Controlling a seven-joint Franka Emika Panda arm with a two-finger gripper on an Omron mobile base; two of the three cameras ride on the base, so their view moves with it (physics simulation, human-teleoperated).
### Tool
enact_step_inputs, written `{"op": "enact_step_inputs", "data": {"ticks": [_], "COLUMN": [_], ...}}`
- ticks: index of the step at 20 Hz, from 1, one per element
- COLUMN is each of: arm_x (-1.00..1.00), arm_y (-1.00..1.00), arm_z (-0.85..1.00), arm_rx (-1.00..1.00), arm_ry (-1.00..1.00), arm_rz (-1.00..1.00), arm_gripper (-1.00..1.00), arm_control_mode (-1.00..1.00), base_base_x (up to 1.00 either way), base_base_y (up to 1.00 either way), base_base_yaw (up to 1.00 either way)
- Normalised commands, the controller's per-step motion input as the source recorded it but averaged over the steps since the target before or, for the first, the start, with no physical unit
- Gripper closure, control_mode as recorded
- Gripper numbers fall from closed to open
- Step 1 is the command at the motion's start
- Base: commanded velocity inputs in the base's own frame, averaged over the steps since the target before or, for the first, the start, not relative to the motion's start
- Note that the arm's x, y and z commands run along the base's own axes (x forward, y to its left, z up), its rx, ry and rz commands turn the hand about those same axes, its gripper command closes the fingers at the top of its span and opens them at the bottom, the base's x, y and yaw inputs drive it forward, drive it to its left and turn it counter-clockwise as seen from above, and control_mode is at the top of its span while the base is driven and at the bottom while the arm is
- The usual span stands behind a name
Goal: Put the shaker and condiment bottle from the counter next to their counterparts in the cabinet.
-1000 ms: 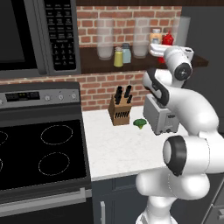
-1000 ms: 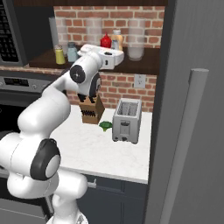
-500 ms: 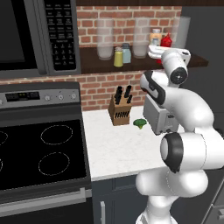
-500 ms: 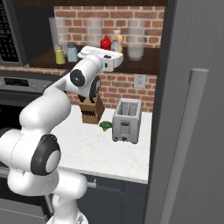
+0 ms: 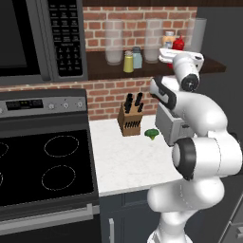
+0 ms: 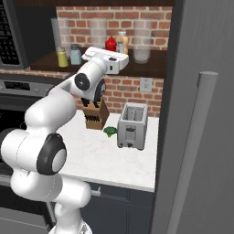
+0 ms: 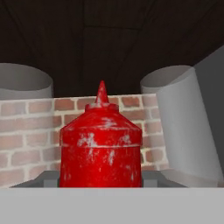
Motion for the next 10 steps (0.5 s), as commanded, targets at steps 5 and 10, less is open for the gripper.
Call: {"op": "enact_step_inputs", "data": {"ticks": [5, 10], "arm_x": [0.14, 0.1], "arm_y": [0.0, 0.0], "arm_z": [-0.03, -0.05], "arm_rx": [0.0, 0.0], "arm_ry": [-0.07, -0.06], "arm_rz": [0.0, 0.0], "arm_gripper": [1.0, 1.0], "arm_control_mode": [-1.0, -1.0], "base_base_x": [0.0, 0.0], "base_base_y": [0.0, 0.0], "base_base_yaw": [0.0, 0.0]}}
